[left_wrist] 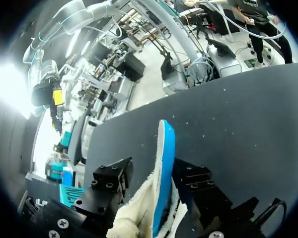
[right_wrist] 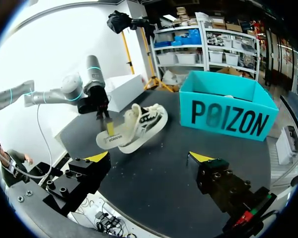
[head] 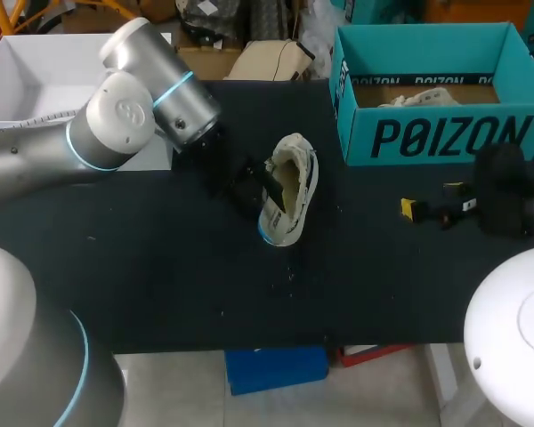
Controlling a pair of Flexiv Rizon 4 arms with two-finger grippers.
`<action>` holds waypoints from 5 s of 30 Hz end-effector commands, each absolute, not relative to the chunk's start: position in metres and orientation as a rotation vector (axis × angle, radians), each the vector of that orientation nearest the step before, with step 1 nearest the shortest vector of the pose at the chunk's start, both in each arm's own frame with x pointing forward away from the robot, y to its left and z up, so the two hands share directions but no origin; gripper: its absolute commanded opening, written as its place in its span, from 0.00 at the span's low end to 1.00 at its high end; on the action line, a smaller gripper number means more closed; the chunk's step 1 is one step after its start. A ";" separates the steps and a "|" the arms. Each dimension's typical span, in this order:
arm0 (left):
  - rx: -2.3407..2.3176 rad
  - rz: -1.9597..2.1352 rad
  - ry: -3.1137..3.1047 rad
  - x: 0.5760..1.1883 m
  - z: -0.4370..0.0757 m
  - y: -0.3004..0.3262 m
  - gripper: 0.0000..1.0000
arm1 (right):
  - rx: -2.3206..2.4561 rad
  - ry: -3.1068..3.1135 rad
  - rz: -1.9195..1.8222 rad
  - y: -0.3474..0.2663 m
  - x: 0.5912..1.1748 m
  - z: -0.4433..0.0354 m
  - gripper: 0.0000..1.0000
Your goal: Take the shoe out of the shoebox, open the shoe tongue, remove and reinsert the insole, then place the shoe into the shoebox
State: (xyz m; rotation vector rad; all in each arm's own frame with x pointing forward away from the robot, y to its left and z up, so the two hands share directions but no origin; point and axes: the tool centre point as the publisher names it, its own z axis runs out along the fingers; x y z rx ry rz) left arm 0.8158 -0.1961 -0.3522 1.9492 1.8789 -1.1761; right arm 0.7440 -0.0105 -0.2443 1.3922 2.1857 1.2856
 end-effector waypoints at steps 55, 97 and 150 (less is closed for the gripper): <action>1.870 -1.035 1.925 0.891 -0.366 -0.209 0.00 | 1.395 2.192 1.283 -0.011 0.744 -0.243 1.00; 1.970 -0.609 2.156 0.857 -0.351 -0.177 0.00 | 1.395 2.192 1.283 -0.011 0.744 -0.243 1.00; 2.077 -0.608 2.201 0.859 -0.385 -0.206 0.00 | 1.395 2.192 1.283 -0.011 0.744 -0.243 1.00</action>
